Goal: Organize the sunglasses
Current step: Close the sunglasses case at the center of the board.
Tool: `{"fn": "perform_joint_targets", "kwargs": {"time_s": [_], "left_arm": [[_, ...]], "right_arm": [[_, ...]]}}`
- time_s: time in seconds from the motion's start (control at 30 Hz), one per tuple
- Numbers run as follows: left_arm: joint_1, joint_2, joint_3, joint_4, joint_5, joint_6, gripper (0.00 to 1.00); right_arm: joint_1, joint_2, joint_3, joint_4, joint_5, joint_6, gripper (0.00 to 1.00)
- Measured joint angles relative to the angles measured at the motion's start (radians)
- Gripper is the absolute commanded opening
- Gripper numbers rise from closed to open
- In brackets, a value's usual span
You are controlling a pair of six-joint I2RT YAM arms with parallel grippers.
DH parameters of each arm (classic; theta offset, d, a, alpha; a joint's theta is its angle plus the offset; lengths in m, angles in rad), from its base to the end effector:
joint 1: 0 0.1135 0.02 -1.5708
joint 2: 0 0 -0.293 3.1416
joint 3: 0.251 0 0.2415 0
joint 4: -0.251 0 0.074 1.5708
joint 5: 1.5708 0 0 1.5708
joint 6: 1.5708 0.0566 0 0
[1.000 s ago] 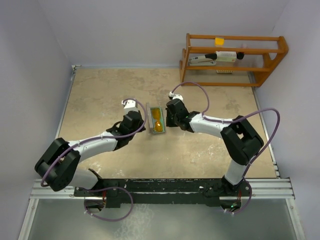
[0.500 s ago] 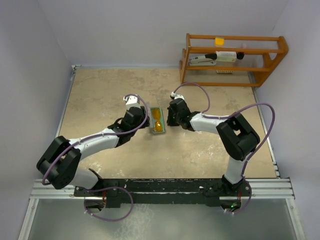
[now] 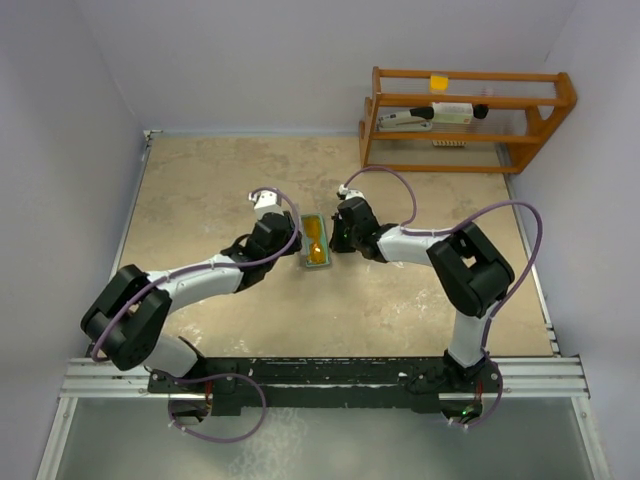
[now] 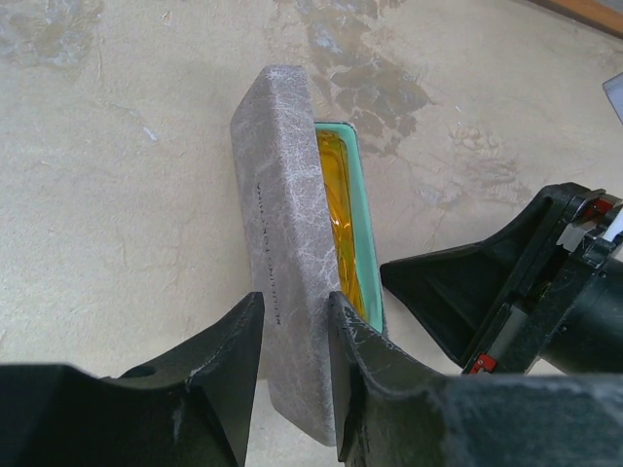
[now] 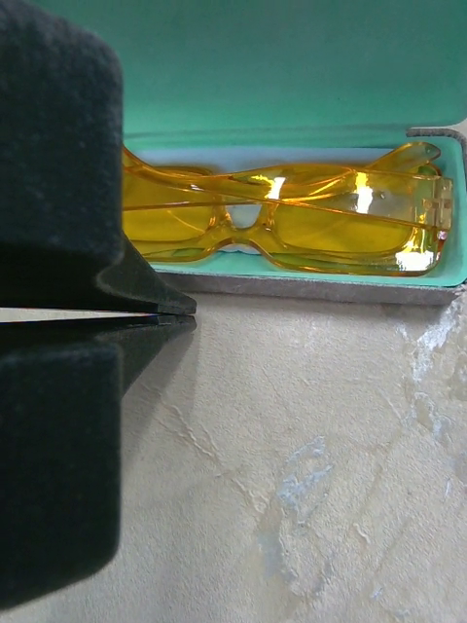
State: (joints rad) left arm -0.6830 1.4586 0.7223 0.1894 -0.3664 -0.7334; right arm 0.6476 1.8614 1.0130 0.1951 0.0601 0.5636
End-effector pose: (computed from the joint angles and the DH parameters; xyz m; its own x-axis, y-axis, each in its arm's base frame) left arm 0.2526 -0.1794 0.2260 -0.5352 -0.3702 -0.7593 -0.0086 0.9012 -0.4334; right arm 0.3268 0.2430 0.1791 -0.7112 0.1307 -0.6908 -0.2179 0.8932 0.3934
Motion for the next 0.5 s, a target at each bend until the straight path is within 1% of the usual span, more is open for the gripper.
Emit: {"fn": "perform_joint_targets", "kwargs": {"time_s": [0.13,0.2,0.23,0.33,0.5], "left_arm": [[0.000,0.006,0.002,0.012,0.002,-0.009,0.16],[0.000,0.013,0.008,0.019,0.007,-0.010,0.06],[0.000,0.018,0.010,0.024,0.010,-0.012,0.03],[0.000,0.029,0.021,0.034,0.015,-0.014,0.00],[0.002,0.065,0.043,0.060,0.018,-0.015,0.00]], "right_arm": [[0.000,0.006,0.003,0.008,-0.005,0.000,0.00],[0.000,0.013,0.008,0.018,-0.008,0.000,0.00],[0.000,0.016,0.010,0.023,-0.010,0.001,0.00],[0.000,0.018,0.011,0.025,-0.011,0.000,0.00],[-0.002,0.019,0.011,0.027,-0.011,0.000,0.00]]}}
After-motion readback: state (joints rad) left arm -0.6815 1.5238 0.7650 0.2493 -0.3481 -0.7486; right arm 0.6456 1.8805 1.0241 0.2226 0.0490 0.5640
